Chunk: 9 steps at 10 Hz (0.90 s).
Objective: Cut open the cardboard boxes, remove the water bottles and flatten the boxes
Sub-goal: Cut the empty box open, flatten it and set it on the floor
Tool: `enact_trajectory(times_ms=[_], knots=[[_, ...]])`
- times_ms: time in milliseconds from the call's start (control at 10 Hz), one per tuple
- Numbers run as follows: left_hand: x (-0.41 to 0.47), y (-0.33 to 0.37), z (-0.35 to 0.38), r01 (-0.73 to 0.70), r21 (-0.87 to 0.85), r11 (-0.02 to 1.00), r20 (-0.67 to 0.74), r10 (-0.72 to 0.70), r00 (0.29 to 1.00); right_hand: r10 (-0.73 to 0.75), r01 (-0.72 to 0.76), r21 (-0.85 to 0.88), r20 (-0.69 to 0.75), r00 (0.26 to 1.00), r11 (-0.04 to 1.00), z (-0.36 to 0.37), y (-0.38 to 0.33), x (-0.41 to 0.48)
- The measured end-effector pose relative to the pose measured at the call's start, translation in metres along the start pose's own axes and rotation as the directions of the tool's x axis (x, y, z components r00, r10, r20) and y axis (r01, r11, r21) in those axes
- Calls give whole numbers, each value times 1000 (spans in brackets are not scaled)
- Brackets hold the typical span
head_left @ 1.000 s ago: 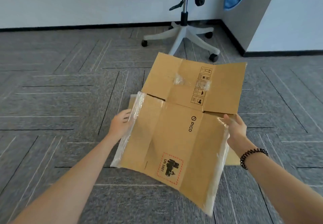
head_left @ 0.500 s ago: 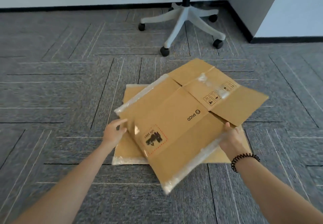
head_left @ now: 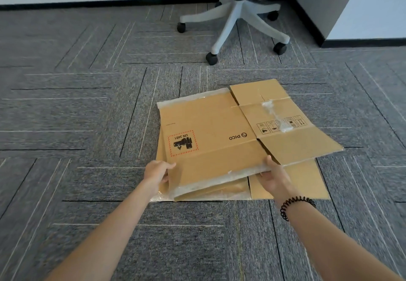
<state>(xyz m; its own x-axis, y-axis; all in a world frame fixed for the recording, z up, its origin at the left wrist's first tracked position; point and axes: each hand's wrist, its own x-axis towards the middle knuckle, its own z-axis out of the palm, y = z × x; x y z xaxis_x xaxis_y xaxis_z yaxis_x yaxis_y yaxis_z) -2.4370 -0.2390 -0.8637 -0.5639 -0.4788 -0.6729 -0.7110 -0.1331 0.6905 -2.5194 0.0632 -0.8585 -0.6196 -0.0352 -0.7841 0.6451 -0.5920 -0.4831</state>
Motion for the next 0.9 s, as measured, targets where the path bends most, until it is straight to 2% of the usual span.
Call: enact_trajectory(times_ms=[100,200,400,500,600,700,800,900], knots=[[-3,-8,4,13,4,1000,60,-13,998,-25,30,-95,47,999,995,-6,-8,-1],[-6,-12,2,-35,51,998,82,31,996,-81,87,-147,48,996,985,-14,-10,-4],[-13,-18,0,-75,-107,991,91,84,992,-88,94,-166,48,995,982,-14,-12,-6],[-15,-20,-3,-90,-106,990,63,97,993,-143,140,-73,-37,989,988,-27,-13,-2],[-8,-19,-9,-102,-61,993,-26,100,995,-70,81,127,-87,994,989,-47,-10,10],[-5,-19,-15,-132,31,991,-115,135,984,-69,67,-14,-145,987,998,-46,1,-11],[-2,-19,-22,-151,109,983,-138,165,977,-87,47,-189,-211,974,981,-49,16,-14],[3,-23,-29,-147,155,977,-134,168,977,-110,46,-259,-240,964,965,-54,30,-13]])
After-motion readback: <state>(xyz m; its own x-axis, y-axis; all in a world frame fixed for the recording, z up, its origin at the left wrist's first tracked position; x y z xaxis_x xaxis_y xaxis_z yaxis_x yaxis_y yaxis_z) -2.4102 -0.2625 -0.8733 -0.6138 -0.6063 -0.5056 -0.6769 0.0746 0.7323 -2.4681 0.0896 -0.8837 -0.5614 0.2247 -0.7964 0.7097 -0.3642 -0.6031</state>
